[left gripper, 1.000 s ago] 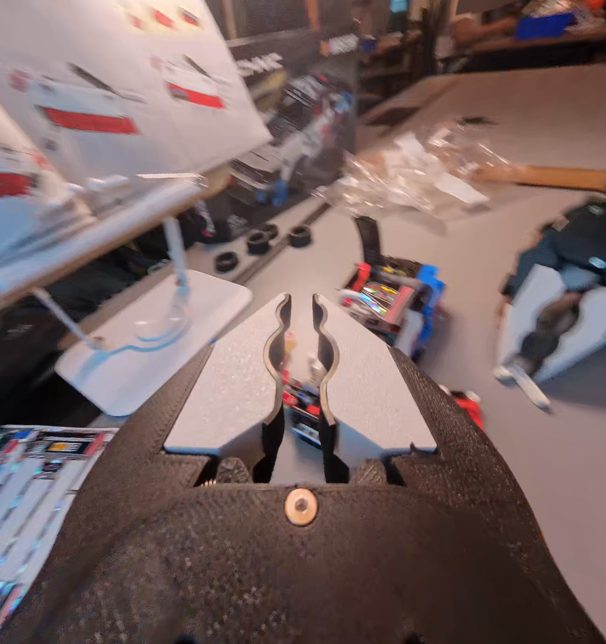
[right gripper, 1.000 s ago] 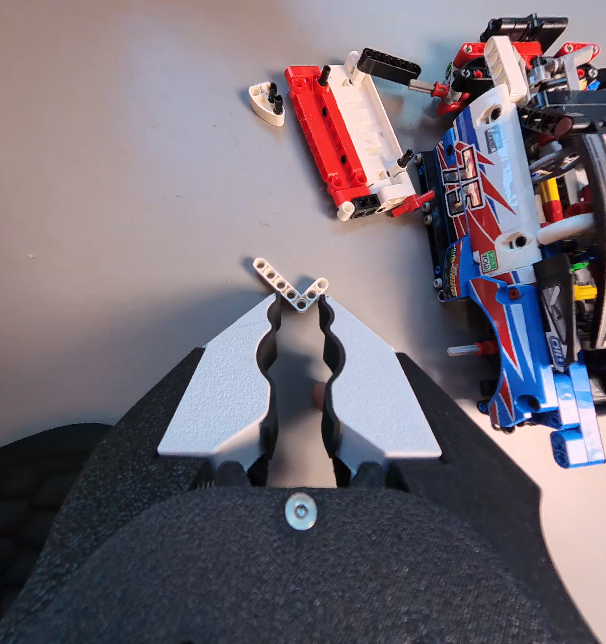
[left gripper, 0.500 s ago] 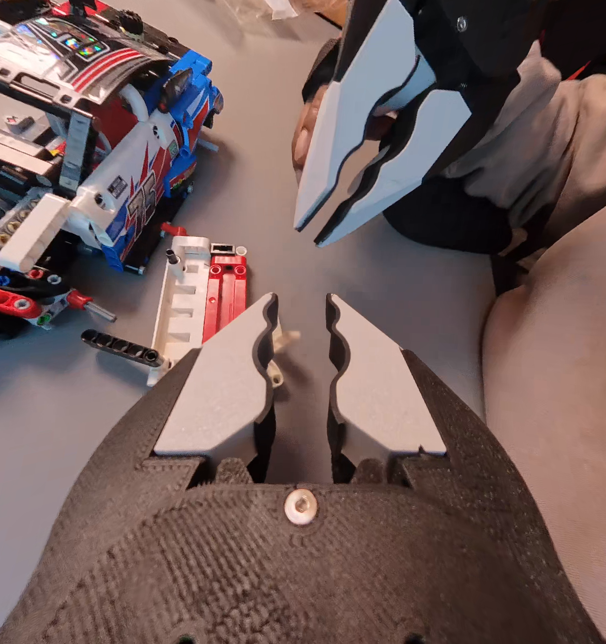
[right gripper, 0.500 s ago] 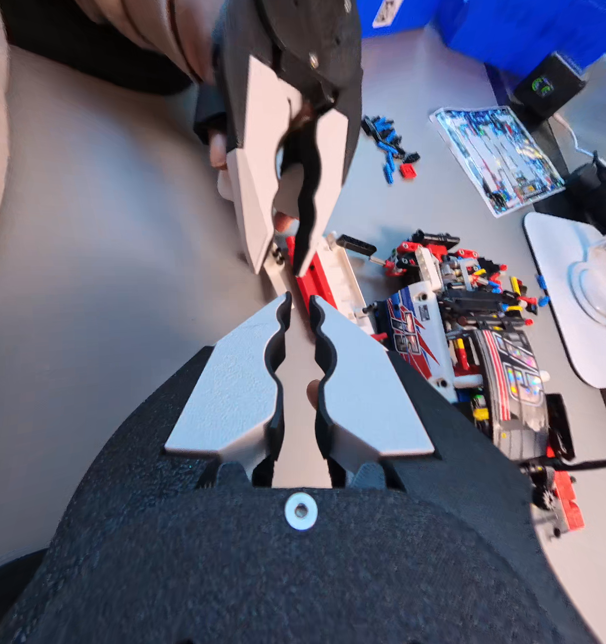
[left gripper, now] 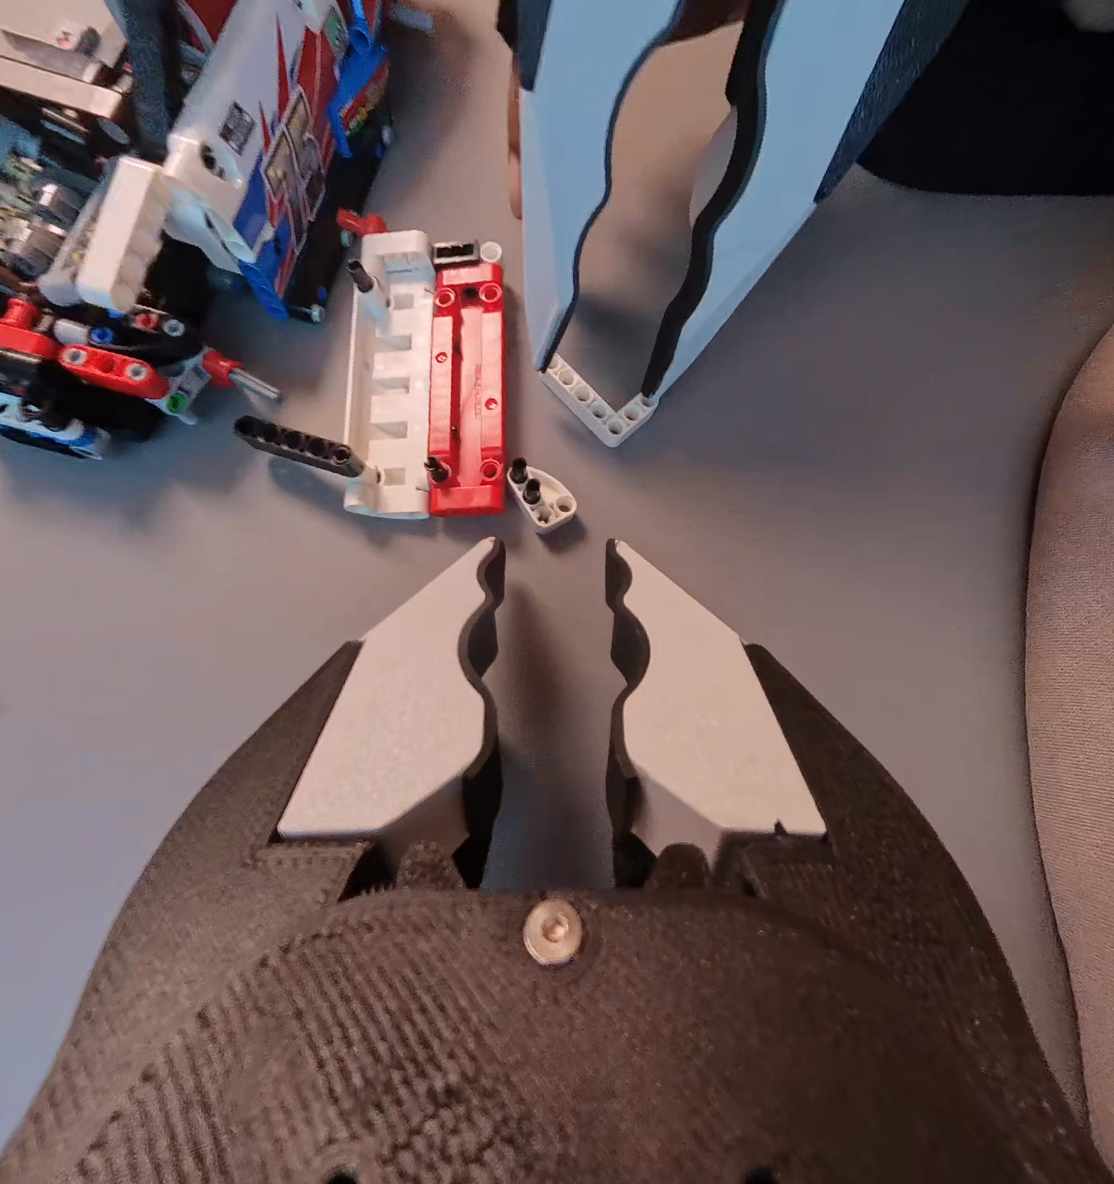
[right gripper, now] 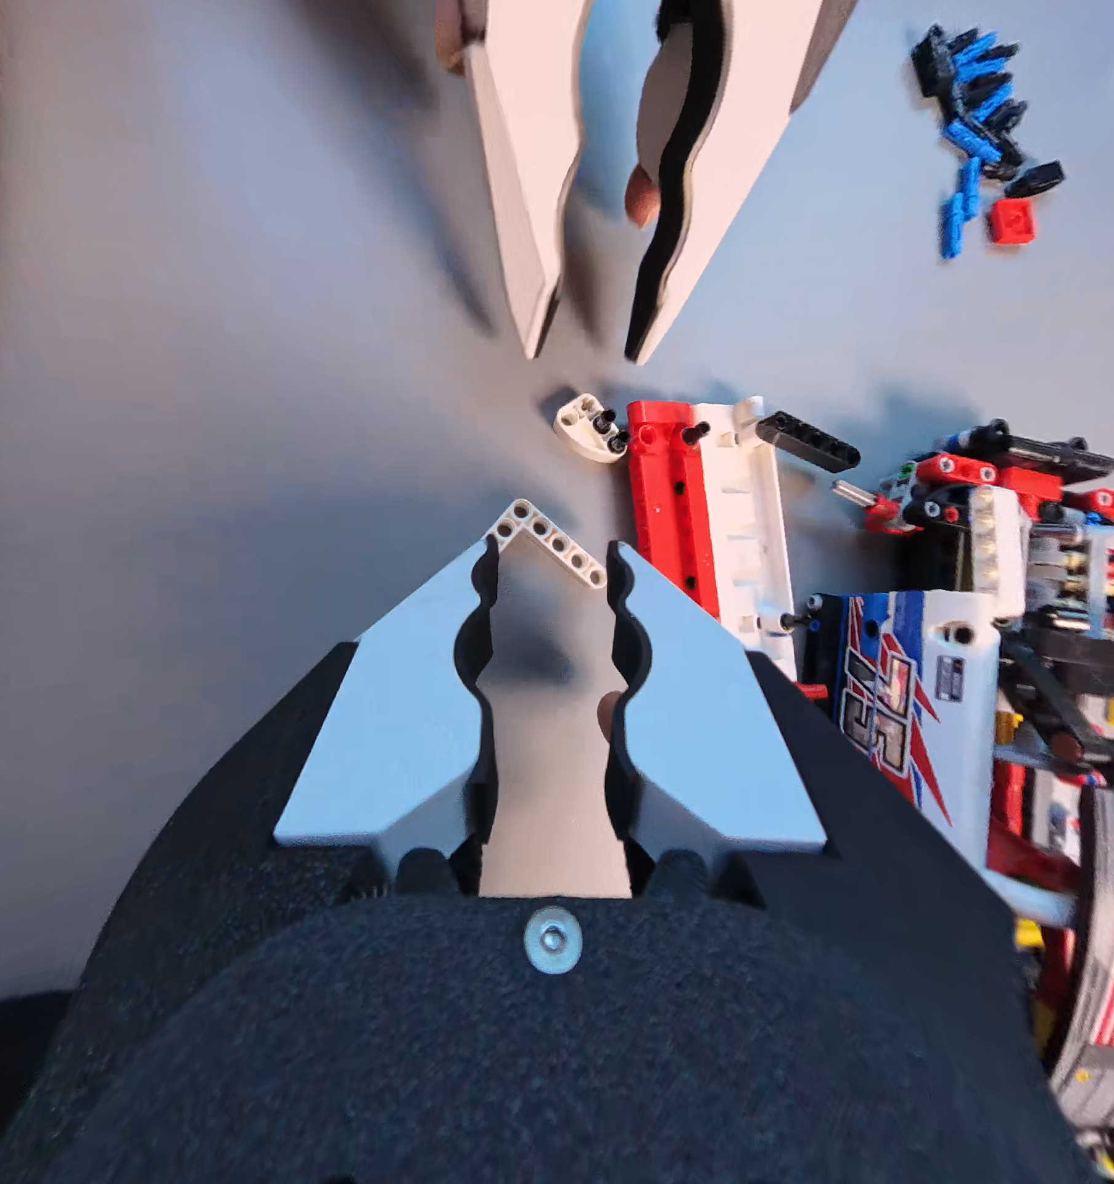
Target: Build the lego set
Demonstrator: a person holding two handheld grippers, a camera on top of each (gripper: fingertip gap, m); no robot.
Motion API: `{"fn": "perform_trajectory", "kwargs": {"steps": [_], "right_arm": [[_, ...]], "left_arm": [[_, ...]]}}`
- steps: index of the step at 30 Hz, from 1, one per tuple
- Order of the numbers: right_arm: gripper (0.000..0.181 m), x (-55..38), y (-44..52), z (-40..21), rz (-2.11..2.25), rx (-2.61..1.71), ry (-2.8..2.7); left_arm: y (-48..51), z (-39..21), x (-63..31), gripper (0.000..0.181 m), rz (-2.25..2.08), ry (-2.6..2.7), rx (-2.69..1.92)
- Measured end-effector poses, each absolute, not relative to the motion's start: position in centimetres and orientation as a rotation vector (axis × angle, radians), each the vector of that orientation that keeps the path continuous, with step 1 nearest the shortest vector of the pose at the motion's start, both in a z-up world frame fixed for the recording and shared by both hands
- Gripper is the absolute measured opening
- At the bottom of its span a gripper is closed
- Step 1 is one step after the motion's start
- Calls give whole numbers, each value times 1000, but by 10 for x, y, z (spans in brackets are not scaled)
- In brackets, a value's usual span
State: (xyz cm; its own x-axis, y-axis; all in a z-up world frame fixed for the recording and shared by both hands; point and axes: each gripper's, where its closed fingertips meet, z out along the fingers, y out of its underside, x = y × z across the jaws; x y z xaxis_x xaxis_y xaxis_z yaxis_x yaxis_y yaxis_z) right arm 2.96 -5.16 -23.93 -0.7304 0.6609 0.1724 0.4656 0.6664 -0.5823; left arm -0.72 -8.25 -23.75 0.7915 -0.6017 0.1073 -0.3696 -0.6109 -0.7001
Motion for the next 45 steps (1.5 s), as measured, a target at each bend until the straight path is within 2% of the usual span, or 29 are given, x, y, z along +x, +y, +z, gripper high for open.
{"fn": "perform_trajectory", "kwargs": {"steps": [1,5,10,19,21,24,29,36,45], "right_arm": [[31,28,-52,-238,762,-883,-2530],[30,30,-51,-241,847,-916,-2610],[25,38,-57,-242,869,-944,-2640],[25,40,-52,-242,849,-925,-2613],[20,36,-53,-248,833,-918,-2637],[4,36,-59,-250,828,-903,-2651],[4,36,-50,-244,826,-972,-2565],[4,16,-22,-198,923,-1177,-2150],[4,9,-39,-199,1031,-1222,-2063]], "left_arm": [[-84,-242,-3,34,-439,730,-2303],[-77,-248,7,37,-387,757,-2306],[-71,-248,17,14,-335,832,-2260],[-81,-248,30,14,-375,972,-2193],[-81,-248,30,14,-375,969,-2195],[-81,-248,30,14,-366,959,-2192],[-80,-247,29,14,-356,922,-2188],[-65,-213,21,29,-493,693,-2069],[-51,-187,7,35,-566,499,-1927]]}}
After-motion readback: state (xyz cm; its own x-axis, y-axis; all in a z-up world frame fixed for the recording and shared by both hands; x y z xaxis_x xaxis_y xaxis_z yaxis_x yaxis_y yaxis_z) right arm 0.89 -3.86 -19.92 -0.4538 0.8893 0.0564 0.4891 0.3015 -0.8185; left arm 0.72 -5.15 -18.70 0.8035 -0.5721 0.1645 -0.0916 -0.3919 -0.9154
